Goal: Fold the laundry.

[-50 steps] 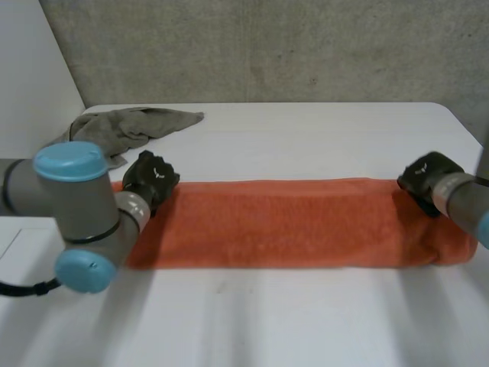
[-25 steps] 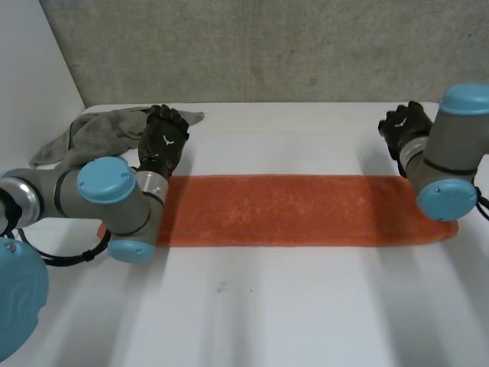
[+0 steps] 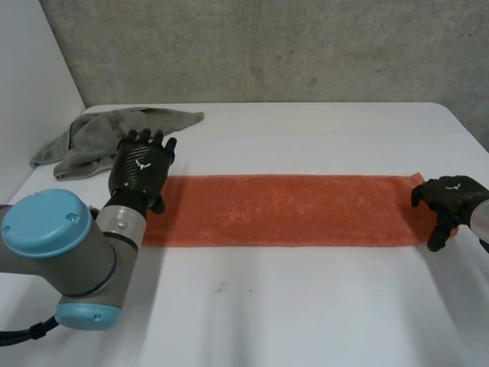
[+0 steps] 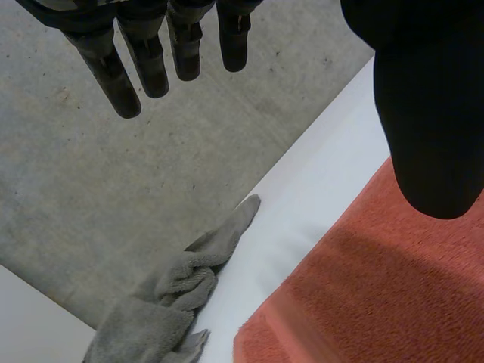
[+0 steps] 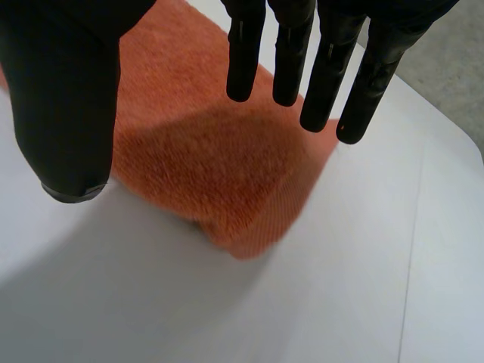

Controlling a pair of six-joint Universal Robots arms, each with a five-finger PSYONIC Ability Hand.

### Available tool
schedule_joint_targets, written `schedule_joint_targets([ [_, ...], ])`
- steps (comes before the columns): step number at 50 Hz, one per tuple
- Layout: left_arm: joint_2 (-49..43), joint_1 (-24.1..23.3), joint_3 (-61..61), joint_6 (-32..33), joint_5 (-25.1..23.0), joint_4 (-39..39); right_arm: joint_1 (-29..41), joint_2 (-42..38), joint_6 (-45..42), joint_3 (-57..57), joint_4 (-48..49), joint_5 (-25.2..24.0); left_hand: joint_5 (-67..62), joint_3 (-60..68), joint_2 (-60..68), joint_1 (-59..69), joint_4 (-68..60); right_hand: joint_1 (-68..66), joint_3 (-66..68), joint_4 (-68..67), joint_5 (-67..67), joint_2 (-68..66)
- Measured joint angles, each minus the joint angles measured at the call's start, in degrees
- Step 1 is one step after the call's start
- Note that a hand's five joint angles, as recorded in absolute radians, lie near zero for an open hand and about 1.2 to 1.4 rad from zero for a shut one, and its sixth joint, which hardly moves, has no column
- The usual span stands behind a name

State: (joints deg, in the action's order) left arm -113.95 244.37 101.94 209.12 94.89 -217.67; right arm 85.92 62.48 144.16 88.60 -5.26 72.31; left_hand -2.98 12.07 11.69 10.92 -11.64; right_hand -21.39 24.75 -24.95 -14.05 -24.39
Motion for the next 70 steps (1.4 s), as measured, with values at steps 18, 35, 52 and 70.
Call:
schedule_joint_targets([
  [18,-0.8,-0.2,-0.3,-0.1,-0.1,0.0,-2.6,-6.8,-0.9,-1.3,7.5,0.7,0.0,0.0,0.0,0.0,0.0,-33.9,43.0,-43.1,-42.1,-43.0],
  [35,-0.3,-0.2,-0.1,-0.2,0.1,0.0,-15.9,-3.6,-10.2,-4.0,7.5,1.6,0.0,0.0,0.0,0.0,0.0,-34.3,43.0,-43.2,-42.1,-43.0],
  [52,0.3,0.0,-0.1,-0.3,0.4,0.0,0.1,3.6,-10.3,-7.7,10.8,-0.2,0.0,0.0,0.0,0.0,0.0,-34.6,43.0,-43.2,-42.1,-43.0],
  [70,2.7,0.5,0.6,-0.7,0.6,0.0,46.1,-9.5,-9.1,-17.5,12.3,-7.4,0.0,0.0,0.0,0.0,0.0,-33.5,41.0,-41.2,-40.5,-41.1],
])
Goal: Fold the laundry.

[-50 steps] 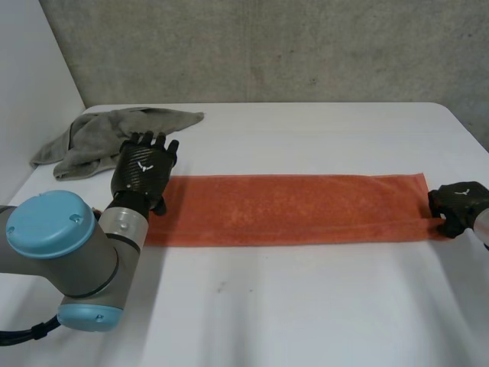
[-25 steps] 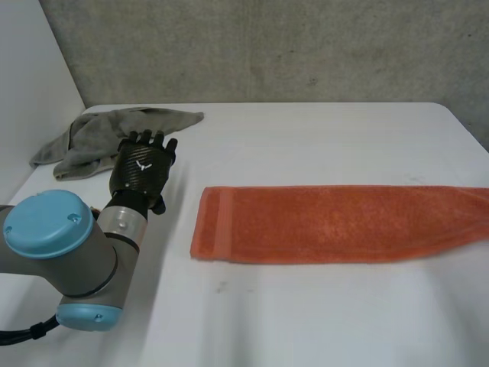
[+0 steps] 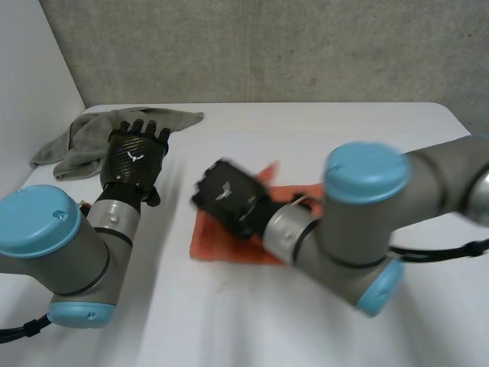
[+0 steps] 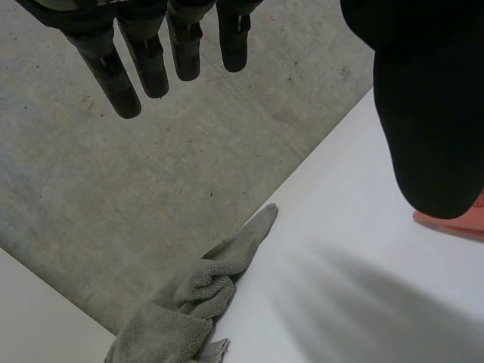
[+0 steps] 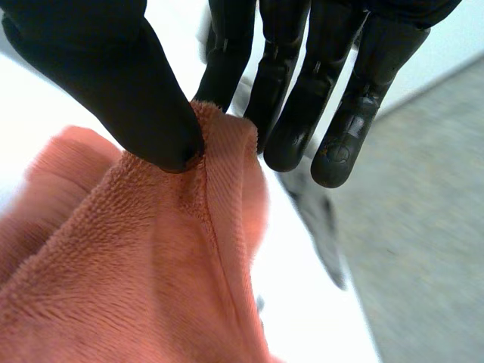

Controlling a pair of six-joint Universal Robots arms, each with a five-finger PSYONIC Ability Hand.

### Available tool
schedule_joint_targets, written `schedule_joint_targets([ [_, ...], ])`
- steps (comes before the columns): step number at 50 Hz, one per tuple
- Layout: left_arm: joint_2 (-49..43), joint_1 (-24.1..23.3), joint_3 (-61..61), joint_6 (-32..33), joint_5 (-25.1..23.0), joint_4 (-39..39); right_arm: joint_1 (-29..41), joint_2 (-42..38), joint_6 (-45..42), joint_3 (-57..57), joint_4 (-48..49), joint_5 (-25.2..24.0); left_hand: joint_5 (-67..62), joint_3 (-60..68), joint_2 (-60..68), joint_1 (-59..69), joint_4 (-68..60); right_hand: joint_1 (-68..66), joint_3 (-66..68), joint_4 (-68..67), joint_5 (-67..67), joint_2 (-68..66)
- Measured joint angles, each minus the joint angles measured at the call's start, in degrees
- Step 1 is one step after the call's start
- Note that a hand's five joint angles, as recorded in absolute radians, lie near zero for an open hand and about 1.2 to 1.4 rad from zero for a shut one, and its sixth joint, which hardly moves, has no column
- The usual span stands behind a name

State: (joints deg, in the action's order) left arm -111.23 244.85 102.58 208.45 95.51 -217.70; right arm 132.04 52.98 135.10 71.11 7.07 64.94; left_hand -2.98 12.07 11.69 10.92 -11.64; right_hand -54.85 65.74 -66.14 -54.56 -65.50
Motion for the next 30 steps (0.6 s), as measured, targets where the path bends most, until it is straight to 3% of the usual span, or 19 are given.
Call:
schedule_joint_targets([
  [2,-0.1,0.0,0.0,0.0,0.0,0.0,1.3,-1.7,0.1,-1.0,-0.2,0.3,0.0,0.0,0.0,0.0,0.0,1.3,-1.1,1.2,1.0,1.9],
  [4,-0.2,0.0,0.0,0.0,0.0,0.0,2.0,-3.1,0.8,-1.8,-0.7,1.5,0.0,0.0,0.0,0.0,0.0,34.6,-35.7,35.6,34.6,37.7],
  [6,-0.3,-0.1,0.0,0.0,-0.1,0.0,2.1,-3.4,1.8,-2.1,-1.2,3.0,0.0,0.0,0.0,0.0,0.0,41.6,-47.9,47.9,46.2,48.4],
  [9,-0.5,-0.1,0.0,0.0,-0.1,0.0,0.7,-2.3,5.7,-2.1,-2.8,7.4,0.0,0.0,0.0,0.0,0.0,43.2,-53.3,52.6,50.5,52.9],
  [13,-0.6,-0.2,0.0,0.0,-0.1,0.0,-1.7,-0.6,9.5,-1.2,-4.3,10.4,0.0,0.0,0.0,0.0,0.0,43.2,-53.3,52.6,50.5,52.9],
  [17,-0.7,-0.4,0.0,0.0,-0.1,0.0,-10.4,4.5,16.9,4.8,-8.6,13.5,0.0,0.0,0.0,0.0,0.0,43.2,-53.3,52.6,50.5,52.9],
  [20,-0.8,-0.5,0.0,0.0,-0.2,0.0,-17.1,7.5,19.2,11.3,-10.2,13.4,0.0,0.0,0.0,0.0,0.0,41.1,-50.2,50.2,48.0,49.8],
  [22,-0.8,-0.6,0.0,0.0,-0.2,0.0,-18.0,7.8,19.4,12.3,-10.3,13.2,0.0,0.0,0.0,0.0,0.0,39.6,-48.2,48.5,46.5,47.6],
  [23,-0.9,-0.6,0.0,0.0,-0.2,0.0,-22.2,8.8,19.5,16.4,-9.8,12.3,0.0,0.0,0.0,0.0,0.0,35.4,-43.5,43.8,42.5,43.4],
  [27,-1.0,-0.6,0.0,0.0,-0.2,0.0,-25.1,9.2,19.1,19.3,-9.1,11.5,0.0,0.0,0.0,0.0,0.0,31.4,-38.4,39.1,38.2,38.3],
  [28,-1.0,-0.6,-0.1,0.0,-0.2,0.0,-27.6,9.3,18.3,21.5,-8.2,10.9,0.0,0.0,0.0,0.0,0.0,14.5,-21.1,21.6,21.6,20.5],
  [29,-1.0,-0.6,-0.1,0.0,-0.2,0.0,-29.0,9.3,17.5,22.6,-7.5,10.7,0.0,0.0,0.0,0.0,0.0,8.0,-12.9,13.2,13.8,10.8],
  [30,-1.0,-0.6,-0.1,0.0,-0.2,0.0,-29.0,9.3,17.5,22.6,-7.5,10.7,0.0,0.0,0.0,0.0,0.0,8.0,-12.9,13.2,13.8,10.8],
])
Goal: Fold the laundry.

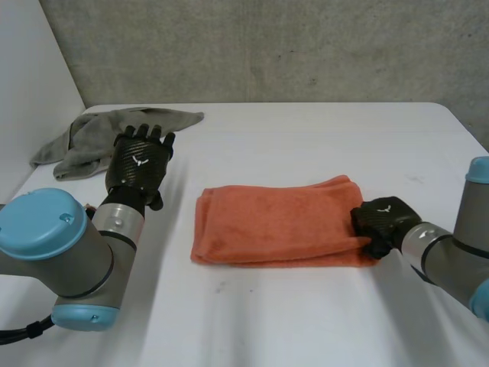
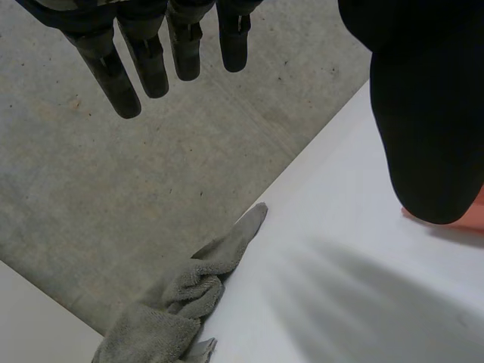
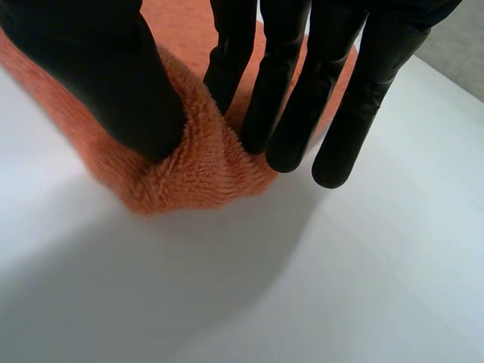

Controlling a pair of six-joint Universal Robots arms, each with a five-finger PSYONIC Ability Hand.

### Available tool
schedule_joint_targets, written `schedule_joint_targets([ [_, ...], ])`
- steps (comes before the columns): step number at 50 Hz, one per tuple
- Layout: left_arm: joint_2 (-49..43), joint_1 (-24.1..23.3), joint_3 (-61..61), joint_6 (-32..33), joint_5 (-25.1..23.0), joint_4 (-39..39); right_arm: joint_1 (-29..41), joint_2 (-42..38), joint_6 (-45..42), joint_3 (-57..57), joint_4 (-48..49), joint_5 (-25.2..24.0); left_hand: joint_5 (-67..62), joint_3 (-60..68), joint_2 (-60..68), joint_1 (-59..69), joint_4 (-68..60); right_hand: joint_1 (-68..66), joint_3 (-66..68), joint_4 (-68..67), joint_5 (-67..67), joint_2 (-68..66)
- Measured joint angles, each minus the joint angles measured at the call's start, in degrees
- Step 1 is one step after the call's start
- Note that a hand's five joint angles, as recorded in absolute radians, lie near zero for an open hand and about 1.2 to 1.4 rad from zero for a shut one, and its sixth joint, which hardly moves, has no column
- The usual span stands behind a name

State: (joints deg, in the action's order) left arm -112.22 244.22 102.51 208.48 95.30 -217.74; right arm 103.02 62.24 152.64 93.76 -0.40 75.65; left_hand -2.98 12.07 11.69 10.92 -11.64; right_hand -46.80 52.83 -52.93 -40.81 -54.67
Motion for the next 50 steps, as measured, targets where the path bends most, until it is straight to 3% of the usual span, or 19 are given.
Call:
schedule_joint_targets([
  [1,0.0,0.0,0.0,0.0,0.0,0.0,-1.8,-0.1,-1.7,1.1,1.6,0.1,0.0,0.0,0.0,0.0,0.0,-6.2,13.7,-13.4,-13.6,-12.0],
  [7,0.4,-0.2,0.1,0.0,0.0,0.0,0.4,0.0,-5.3,-2.4,6.5,3.4,0.0,0.0,0.0,0.0,0.0,-8.9,14.9,-15.2,-15.4,-12.5],
  [14,1.3,-0.5,0.1,0.1,0.1,0.1,14.6,-1.9,-6.9,-12.9,6.9,6.3,0.0,0.0,0.0,0.0,0.0,-8.9,14.9,-15.2,-16.0,-12.5],
  [15,1.5,-0.5,0.0,0.1,0.1,0.1,19.3,-3.4,-7.2,-15.9,6.3,6.4,0.0,0.0,0.0,0.0,0.0,-8.9,14.9,-15.2,-16.0,-12.5],
  [18,1.7,-0.5,-0.1,0.0,0.1,0.1,21.8,-4.4,-7.3,-17.3,6.0,6.3,0.0,0.0,0.0,0.0,0.0,-8.9,14.9,-15.2,-16.0,-12.5],
  [19,2.1,-0.6,-0.4,-0.1,0.2,0.1,26.4,-6.5,-7.7,-19.7,5.4,5.9,0.0,0.0,0.0,0.0,0.0,-8.4,14.1,-14.3,-15.3,-11.8],
  [21,2.5,-0.6,-0.7,-0.3,0.2,0.1,29.1,-8.0,-8.0,-20.9,5.0,5.4,0.0,0.0,0.0,0.0,0.0,0.1,3.2,-4.2,-6.3,-1.0],
  [22,3.1,-0.9,-1.3,-1.1,0.2,0.3,31.2,-9.2,-8.1,-21.7,4.7,4.8,0.0,0.0,0.0,0.0,0.0,19.3,-16.4,15.2,12.3,19.2],
  [23,3.4,-1.1,-1.7,-1.6,0.2,0.5,31.7,-9.5,-8.1,-21.9,4.6,4.7,0.0,0.0,0.0,0.0,0.0,19.3,-16.4,15.2,12.3,19.2],
  [24,3.5,-1.2,-1.9,-2.0,0.2,0.7,32.1,-9.7,-7.9,-22.0,4.6,4.6,0.0,0.0,0.0,0.0,0.0,30.0,-28.6,28.5,25.7,31.6],
  [25,3.8,-1.6,-2.5,-3.0,0.2,1.2,32.5,-10.0,-7.4,-22.1,4.4,4.5,0.0,0.0,0.0,0.0,0.0,32.9,-33.8,33.7,30.9,37.1],
  [31,4.3,-4.0,-6.3,-9.1,-0.1,6.4,29.8,-8.9,0.0,-21.9,3.6,5.4,0.0,0.0,0.0,0.0,0.0,35.2,-40.4,39.4,36.8,42.1],
  [33,3.7,-5.8,-9.3,-13.5,-0.9,11.5,25.3,-7.5,6.6,-21.6,2.5,5.9,0.0,0.0,0.0,0.0,0.0,35.2,-40.4,39.4,36.8,42.1],
  [39,-1.6,-8.9,-15.2,-19.6,-4.8,20.2,18.4,-7.1,14.9,-22.0,-2.1,5.0,0.0,0.0,0.0,0.0,0.0,35.2,-40.4,39.4,36.8,42.1],
  [44,-9.2,-11.0,-21.0,-21.7,-7.2,27.2,16.8,-10.1,16.3,-23.7,-5.6,4.1,0.0,0.0,0.0,0.0,0.0,35.2,-40.4,39.4,36.8,42.1],
  [50,-14.9,-11.6,-25.1,-20.7,-5.6,33.0,16.8,-14.3,15.7,-26.0,-8.6,3.8,0.0,0.0,0.0,0.2,0.0,35.2,-40.4,39.4,36.8,42.1],
])
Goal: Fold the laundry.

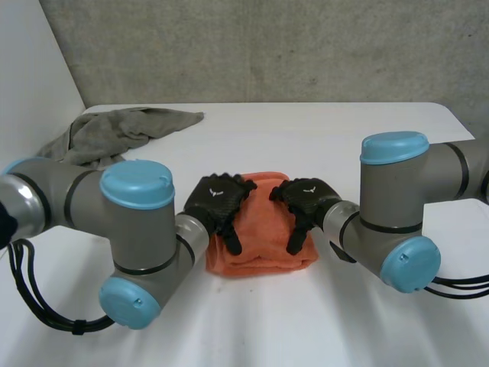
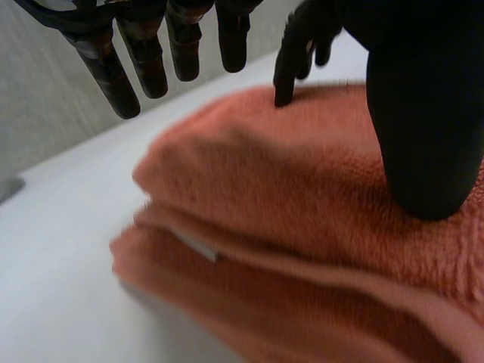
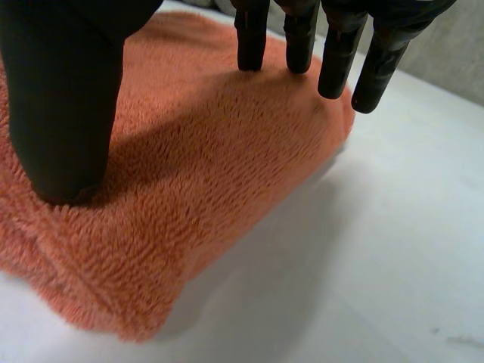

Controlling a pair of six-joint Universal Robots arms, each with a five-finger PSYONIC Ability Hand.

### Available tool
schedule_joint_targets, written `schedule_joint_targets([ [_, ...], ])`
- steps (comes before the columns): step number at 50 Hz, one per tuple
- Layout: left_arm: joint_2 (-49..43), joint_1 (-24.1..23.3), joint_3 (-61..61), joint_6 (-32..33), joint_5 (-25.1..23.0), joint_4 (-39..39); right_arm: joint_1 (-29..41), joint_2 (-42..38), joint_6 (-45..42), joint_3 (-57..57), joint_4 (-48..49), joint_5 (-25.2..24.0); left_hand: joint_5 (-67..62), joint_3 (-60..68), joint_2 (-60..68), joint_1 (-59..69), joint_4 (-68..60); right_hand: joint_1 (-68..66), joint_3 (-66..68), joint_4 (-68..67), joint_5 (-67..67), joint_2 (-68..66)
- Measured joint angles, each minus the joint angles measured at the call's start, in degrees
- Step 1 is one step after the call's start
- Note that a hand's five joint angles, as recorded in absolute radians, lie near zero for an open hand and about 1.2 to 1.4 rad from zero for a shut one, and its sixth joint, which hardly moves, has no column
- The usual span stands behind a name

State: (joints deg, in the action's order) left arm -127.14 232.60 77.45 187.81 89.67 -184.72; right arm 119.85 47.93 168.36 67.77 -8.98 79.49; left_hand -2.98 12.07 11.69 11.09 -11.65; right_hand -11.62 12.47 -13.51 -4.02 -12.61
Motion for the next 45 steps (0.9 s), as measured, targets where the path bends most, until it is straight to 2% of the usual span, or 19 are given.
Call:
schedule_joint_targets([
  [8,-1.4,0.0,-1.2,4.7,2.2,2.3,0.0,0.1,-0.3,0.4,-1.1,-0.2,0.0,0.0,0.0,0.0,0.0,0.4,0.0,0.0,0.0,0.0],
  [13,-1.4,-0.1,-1.3,9.8,6.2,2.5,-0.4,1.1,-0.5,1.1,-1.0,-0.3,0.0,0.0,0.0,0.0,0.0,0.4,0.0,0.0,0.0,0.0],
  [17,-0.9,-0.8,-1.3,11.3,7.7,2.4,-0.6,2.1,-0.8,1.6,-0.8,-0.4,0.0,0.0,0.0,0.0,0.0,0.4,0.0,0.0,0.2,0.0],
  [22,2.0,-1.7,-1.2,10.7,7.4,2.3,-1.2,4.9,-0.6,3.3,0.7,-0.4,0.0,0.0,0.0,-0.2,0.0,0.4,0.0,0.0,0.2,0.0],
  [30,11.9,-1.1,-0.5,5.1,2.8,2.3,-3.9,13.4,1.8,11.3,8.0,1.6,0.0,0.0,0.0,-0.2,0.0,0.4,0.0,0.0,0.2,0.0],
  [38,20.5,4.6,0.0,-2.9,-9.1,5.9,-7.6,17.4,11.0,18.5,8.9,4.1,0.0,0.0,0.0,-0.1,0.0,0.4,0.0,0.0,0.2,0.0],
  [42,22.1,7.1,-0.3,-5.5,-15.1,8.9,-8.6,17.3,13.6,20.8,8.2,3.4,0.0,0.0,0.0,-0.1,0.0,0.4,0.0,0.0,0.2,0.0],
  [43,22.1,7.1,-0.3,-5.5,-15.1,8.9,-8.6,17.3,13.6,20.8,8.2,3.4,0.0,0.0,0.0,-0.1,0.0,0.4,0.0,0.0,0.2,0.0],
  [45,22.5,8.8,-0.5,-6.9,-18.9,11.0,-8.8,16.5,14.8,22.5,7.9,1.6,0.0,0.0,0.0,0.0,0.0,0.4,0.0,0.0,0.2,0.0],
])
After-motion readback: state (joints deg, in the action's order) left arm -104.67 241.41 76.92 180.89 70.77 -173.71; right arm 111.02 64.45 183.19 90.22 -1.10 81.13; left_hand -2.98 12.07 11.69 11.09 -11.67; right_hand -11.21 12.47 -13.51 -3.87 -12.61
